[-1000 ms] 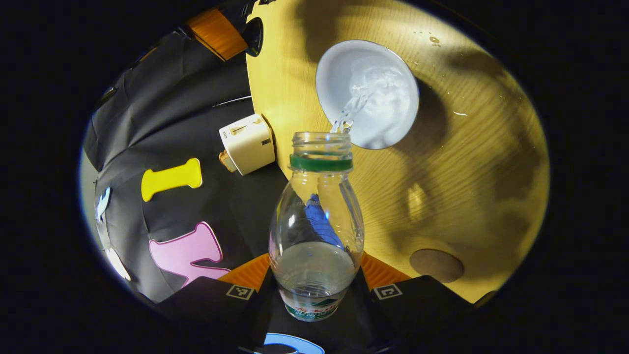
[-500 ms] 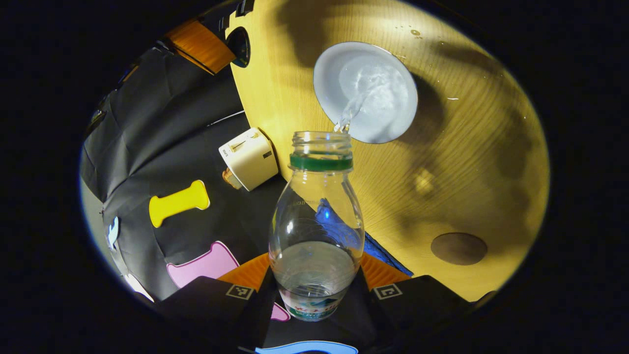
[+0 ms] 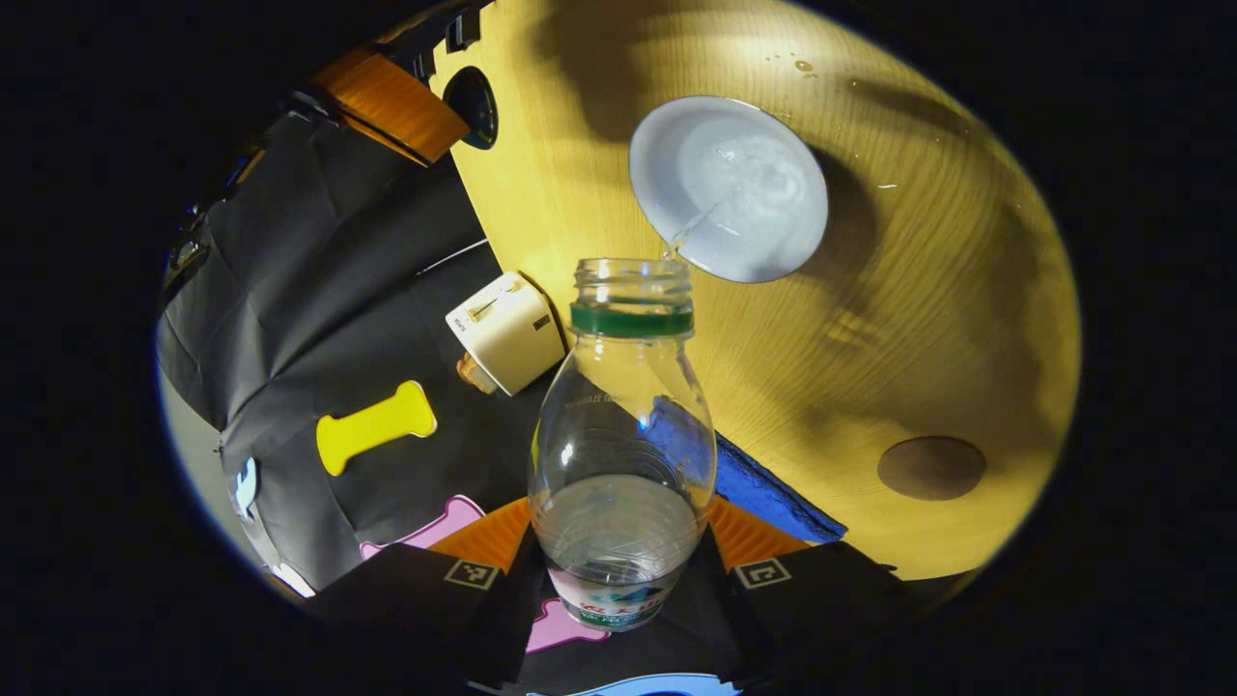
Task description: Open the teacup lid with one hand, grasp the water bottle and pour water into the teacup with the other hand; after pouring, place the water bottle on the coaster and then close the teacup lid.
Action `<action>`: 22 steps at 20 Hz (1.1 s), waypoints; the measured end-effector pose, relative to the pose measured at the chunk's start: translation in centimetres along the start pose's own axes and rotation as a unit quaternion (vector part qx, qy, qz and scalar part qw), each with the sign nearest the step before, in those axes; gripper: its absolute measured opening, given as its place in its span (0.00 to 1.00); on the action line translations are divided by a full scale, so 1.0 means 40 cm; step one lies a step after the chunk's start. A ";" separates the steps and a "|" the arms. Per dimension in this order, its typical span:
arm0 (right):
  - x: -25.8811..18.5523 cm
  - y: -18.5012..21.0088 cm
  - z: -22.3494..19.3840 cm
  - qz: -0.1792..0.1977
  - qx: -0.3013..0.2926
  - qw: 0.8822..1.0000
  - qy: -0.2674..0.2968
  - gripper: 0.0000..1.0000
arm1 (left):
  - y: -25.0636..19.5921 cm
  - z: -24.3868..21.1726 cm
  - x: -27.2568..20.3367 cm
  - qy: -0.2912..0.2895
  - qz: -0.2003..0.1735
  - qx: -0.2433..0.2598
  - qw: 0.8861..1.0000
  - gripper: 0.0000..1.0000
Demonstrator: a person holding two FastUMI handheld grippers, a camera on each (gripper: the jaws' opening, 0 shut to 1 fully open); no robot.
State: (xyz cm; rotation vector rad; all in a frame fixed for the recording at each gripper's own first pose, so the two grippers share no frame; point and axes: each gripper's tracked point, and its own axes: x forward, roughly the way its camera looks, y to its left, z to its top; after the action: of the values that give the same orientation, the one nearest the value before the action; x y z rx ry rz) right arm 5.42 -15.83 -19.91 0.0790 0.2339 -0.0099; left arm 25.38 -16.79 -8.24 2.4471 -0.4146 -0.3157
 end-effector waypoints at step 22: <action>0.000 0.000 0.007 0.001 -0.003 1.000 0.000 0.25 | -0.048 -0.019 0.026 -0.010 -0.034 -0.026 0.999 0.73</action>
State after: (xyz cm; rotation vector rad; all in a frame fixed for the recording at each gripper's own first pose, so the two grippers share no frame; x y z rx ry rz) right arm 5.47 -15.85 -19.64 0.0727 0.2329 -0.0070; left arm 26.98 -15.31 -9.00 2.4136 -0.3274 -0.3762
